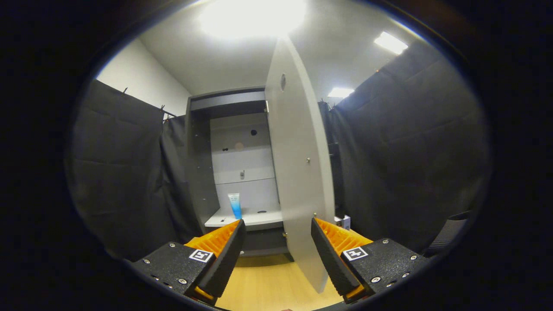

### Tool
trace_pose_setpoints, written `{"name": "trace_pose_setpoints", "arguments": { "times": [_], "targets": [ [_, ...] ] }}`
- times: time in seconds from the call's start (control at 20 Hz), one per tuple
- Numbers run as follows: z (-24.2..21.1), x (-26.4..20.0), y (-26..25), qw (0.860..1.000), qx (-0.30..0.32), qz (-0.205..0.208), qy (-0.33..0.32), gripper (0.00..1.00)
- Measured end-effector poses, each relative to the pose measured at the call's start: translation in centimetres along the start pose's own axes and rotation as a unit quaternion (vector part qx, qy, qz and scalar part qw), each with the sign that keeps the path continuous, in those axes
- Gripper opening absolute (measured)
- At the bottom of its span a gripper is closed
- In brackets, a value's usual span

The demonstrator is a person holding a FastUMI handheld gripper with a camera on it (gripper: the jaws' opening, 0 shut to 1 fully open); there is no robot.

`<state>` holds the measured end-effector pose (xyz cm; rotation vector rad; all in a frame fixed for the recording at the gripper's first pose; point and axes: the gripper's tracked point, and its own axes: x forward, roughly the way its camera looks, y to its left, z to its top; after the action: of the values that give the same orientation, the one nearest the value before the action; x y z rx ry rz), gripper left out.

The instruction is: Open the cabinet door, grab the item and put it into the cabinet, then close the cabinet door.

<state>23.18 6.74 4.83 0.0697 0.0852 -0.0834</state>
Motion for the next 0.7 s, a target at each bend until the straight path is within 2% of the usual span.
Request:
{"name": "trace_pose_setpoints", "arguments": {
  "times": [0.35,0.7],
  "targets": [
    [2.6,0.3,-7.7,0.997,0.008,-0.079,-0.022,0.94],
    [3.8,3.1,-14.0,0.989,-0.005,-0.149,-0.024,0.94]
  ]
}}
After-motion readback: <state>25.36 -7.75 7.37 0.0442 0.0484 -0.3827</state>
